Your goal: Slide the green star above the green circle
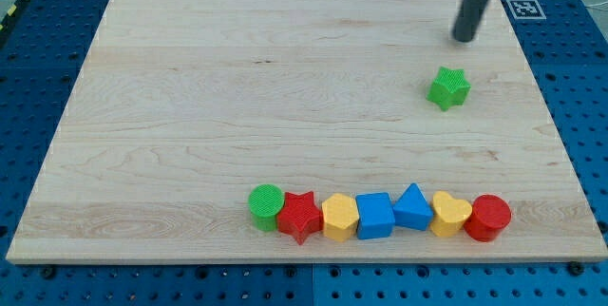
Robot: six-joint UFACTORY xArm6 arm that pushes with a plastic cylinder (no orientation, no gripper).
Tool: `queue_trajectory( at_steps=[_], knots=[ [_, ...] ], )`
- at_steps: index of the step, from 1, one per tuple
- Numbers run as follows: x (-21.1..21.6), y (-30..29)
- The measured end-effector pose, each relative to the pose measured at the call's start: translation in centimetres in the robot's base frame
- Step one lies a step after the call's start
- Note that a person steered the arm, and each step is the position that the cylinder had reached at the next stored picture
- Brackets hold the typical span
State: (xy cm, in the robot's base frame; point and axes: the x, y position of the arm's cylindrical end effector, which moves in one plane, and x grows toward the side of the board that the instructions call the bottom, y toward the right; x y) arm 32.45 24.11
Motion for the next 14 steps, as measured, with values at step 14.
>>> queue_trajectory(
  at_steps=[14],
  knots=[
    [6.9, -8.1]
  ],
)
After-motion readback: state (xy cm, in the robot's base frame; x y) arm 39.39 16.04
